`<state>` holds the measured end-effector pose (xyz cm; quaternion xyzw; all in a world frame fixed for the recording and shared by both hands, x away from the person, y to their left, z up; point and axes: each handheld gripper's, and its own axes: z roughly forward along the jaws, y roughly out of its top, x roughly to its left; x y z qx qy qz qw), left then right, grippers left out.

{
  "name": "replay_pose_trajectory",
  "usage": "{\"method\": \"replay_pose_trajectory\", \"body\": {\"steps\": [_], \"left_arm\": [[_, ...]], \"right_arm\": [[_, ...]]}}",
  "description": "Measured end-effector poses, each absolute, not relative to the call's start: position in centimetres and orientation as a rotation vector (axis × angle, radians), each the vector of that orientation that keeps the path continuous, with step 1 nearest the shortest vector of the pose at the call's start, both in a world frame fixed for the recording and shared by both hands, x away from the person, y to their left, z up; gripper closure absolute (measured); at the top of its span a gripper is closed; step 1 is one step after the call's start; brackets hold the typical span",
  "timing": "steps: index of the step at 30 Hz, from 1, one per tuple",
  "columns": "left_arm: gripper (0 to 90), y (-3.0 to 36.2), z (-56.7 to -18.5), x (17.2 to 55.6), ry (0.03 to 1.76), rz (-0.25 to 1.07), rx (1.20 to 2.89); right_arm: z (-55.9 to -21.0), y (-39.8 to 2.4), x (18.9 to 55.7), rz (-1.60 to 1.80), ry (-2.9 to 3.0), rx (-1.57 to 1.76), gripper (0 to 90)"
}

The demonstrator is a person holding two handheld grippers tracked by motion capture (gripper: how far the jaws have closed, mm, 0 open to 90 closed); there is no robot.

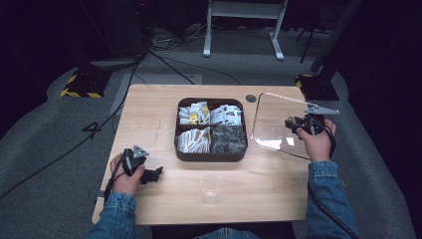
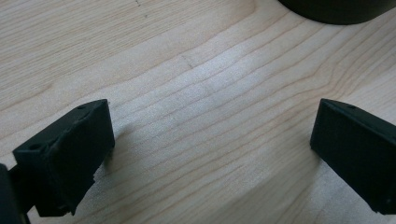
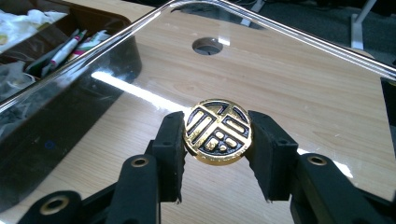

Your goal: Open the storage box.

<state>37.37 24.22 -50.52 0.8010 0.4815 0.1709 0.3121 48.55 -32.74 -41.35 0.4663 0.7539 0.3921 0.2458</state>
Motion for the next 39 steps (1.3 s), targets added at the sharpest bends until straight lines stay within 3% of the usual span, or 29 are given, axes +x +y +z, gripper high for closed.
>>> {"method": "replay_pose_trajectory", "body": {"steps": [39], "left_arm": [[0.2,24.2,-50.5,37.4,1.267,0.450,2.114]], "right_arm": [[-47.5,-33.9,50.7,0.997,2.138,1.426,58.5]]}}
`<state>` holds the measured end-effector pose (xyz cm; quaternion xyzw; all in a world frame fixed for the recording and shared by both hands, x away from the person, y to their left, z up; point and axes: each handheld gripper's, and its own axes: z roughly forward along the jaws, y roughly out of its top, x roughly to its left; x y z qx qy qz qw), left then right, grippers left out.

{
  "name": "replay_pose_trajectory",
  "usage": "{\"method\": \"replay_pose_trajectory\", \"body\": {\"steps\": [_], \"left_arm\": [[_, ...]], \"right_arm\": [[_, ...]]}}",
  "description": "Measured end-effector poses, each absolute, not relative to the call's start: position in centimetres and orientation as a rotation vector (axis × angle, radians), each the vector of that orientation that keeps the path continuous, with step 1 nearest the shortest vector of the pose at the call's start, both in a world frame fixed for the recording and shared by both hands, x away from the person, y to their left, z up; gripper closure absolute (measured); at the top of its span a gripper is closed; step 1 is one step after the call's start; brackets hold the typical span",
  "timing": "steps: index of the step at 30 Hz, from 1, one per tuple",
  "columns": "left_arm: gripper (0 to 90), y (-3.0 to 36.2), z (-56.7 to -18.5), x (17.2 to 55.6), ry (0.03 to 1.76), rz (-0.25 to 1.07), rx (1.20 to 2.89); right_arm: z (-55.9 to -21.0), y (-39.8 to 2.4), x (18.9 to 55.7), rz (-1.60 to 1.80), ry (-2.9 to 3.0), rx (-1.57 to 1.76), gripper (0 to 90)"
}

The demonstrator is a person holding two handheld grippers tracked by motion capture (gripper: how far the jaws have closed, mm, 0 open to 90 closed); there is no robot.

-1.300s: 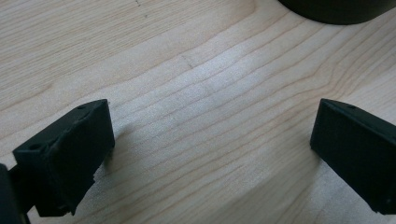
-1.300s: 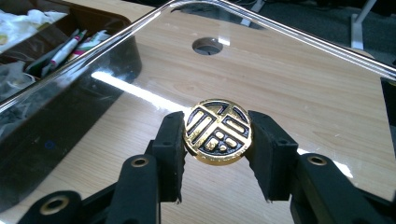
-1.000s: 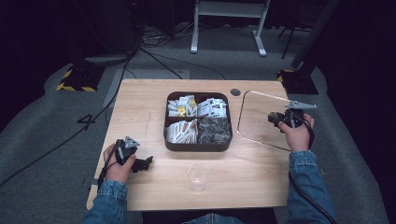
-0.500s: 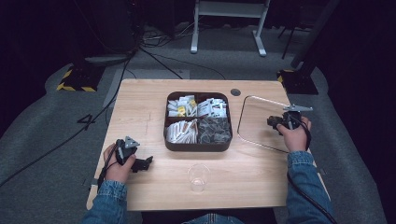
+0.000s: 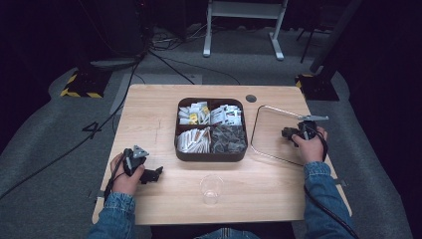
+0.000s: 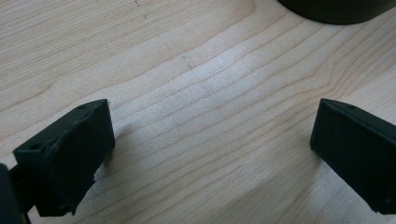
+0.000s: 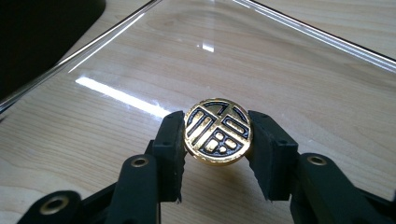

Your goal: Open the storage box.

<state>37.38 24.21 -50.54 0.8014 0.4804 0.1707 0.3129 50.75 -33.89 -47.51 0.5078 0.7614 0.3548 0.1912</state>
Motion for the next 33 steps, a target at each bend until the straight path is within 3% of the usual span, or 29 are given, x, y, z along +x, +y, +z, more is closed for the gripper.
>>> {"method": "replay_pose_trajectory", "body": {"steps": [24,33], "left_arm": [[0.2,24.20,-50.52,37.38,1.269,0.453,2.114],[0.1,24.13,-50.52,37.37,1.277,0.453,2.111]], "right_arm": [[-48.59,-34.27,51.01,0.961,2.145,1.461,58.2],[-48.08,-34.24,50.63,1.059,2.080,1.492,47.3]]}}
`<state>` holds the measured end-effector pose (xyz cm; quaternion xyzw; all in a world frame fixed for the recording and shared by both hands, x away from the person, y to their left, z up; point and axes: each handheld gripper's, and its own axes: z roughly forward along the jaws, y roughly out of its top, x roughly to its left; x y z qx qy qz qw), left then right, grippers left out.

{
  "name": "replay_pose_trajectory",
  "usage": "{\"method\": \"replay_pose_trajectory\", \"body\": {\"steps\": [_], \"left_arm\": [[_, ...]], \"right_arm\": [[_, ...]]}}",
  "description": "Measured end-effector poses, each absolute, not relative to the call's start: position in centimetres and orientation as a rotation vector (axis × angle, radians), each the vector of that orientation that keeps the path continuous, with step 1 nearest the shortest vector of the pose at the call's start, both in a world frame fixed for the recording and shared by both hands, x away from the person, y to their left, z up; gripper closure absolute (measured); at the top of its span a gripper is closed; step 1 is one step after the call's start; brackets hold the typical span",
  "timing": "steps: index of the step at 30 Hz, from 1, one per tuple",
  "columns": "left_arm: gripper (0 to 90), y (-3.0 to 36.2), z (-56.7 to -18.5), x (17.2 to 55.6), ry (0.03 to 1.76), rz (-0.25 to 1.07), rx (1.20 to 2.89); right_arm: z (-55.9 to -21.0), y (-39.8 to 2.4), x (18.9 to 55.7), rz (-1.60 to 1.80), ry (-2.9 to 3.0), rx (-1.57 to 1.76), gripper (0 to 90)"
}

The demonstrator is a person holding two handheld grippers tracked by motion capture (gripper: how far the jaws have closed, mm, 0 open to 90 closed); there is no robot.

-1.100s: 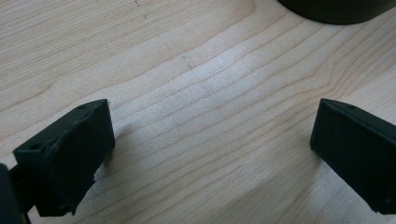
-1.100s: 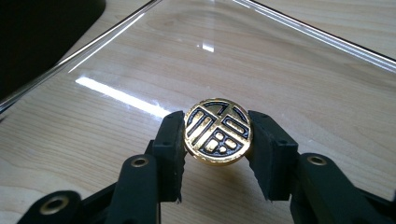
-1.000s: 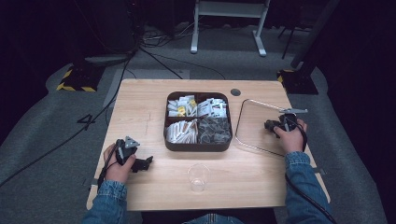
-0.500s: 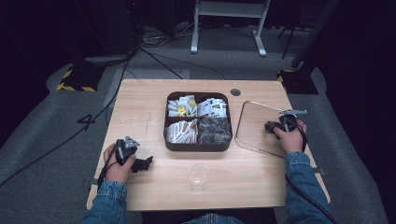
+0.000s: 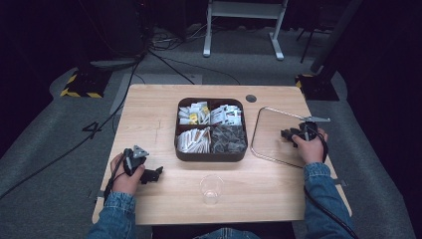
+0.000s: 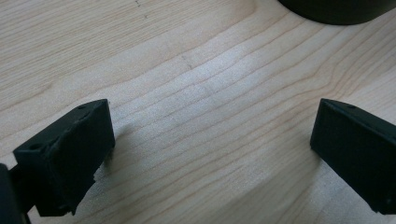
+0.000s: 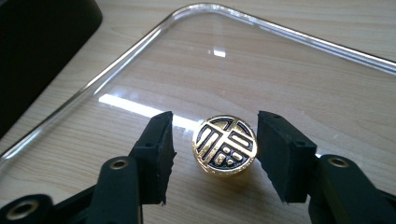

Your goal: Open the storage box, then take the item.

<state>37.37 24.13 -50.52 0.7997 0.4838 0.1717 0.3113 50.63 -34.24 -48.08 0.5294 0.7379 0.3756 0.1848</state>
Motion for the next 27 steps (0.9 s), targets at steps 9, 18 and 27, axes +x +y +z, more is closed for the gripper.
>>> {"method": "replay_pose_trajectory", "body": {"steps": [9,18,27], "left_arm": [[0.1,24.1,-50.5,37.4,1.275,0.455,2.115],[0.2,24.1,-50.5,37.4,1.280,0.456,2.110],[0.2,24.1,-50.5,37.3,1.286,0.458,2.107]], "right_arm": [[-46.3,-34.8,49.5,1.140,2.004,1.488,43.6],[-43.8,-33.2,48.7,1.231,1.962,1.419,42.6],[-41.3,-30.9,48.1,1.301,1.970,1.331,42.3]]}}
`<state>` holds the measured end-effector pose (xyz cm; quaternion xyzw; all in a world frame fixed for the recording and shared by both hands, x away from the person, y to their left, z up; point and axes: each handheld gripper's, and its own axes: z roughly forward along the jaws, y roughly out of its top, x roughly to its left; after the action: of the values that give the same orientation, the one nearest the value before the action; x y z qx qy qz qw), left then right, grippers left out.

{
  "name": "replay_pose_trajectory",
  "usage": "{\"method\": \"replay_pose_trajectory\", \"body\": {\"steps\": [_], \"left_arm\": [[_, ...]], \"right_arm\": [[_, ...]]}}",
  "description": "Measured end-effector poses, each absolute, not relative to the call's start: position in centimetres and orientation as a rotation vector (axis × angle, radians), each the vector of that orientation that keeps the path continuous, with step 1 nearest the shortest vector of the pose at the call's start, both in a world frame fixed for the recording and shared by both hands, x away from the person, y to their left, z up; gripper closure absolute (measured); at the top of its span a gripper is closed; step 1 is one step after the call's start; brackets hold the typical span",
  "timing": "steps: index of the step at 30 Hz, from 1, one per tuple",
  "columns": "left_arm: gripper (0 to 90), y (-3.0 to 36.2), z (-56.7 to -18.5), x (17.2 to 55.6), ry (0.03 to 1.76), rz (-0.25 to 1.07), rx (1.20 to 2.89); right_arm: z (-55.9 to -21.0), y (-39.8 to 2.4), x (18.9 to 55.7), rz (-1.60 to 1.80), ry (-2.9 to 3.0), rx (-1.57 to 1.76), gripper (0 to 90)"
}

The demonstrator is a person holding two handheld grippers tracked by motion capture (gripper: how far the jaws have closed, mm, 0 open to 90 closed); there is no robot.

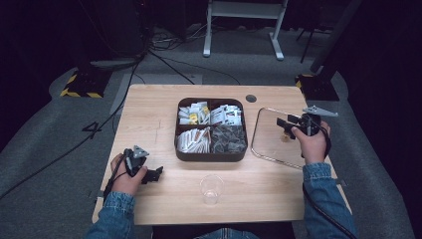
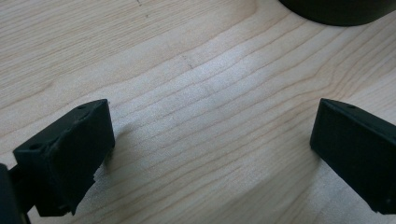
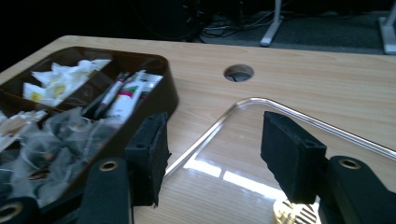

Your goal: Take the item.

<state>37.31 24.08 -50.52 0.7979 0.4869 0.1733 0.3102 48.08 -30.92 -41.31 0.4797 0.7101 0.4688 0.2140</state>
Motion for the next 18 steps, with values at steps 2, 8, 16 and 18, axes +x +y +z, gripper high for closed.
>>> {"method": "replay_pose_trajectory", "body": {"steps": [2,8,16,18], "left_arm": [[0.2,24.1,-50.5,37.3,1.287,0.456,2.107],[0.2,24.0,-50.5,37.3,1.292,0.461,2.106],[0.3,23.9,-50.5,37.2,1.309,0.467,2.096],[0.3,23.9,-50.5,37.2,1.309,0.467,2.095]], "right_arm": [[-40.9,-30.2,48.0,1.318,1.986,1.307,42.1],[-40.1,-28.2,47.9,1.350,2.043,1.239,42.1],[-39.4,-26.1,47.9,1.397,2.086,1.193,42.1],[-39.2,-25.5,47.8,1.410,2.106,1.181,42.1]]}}
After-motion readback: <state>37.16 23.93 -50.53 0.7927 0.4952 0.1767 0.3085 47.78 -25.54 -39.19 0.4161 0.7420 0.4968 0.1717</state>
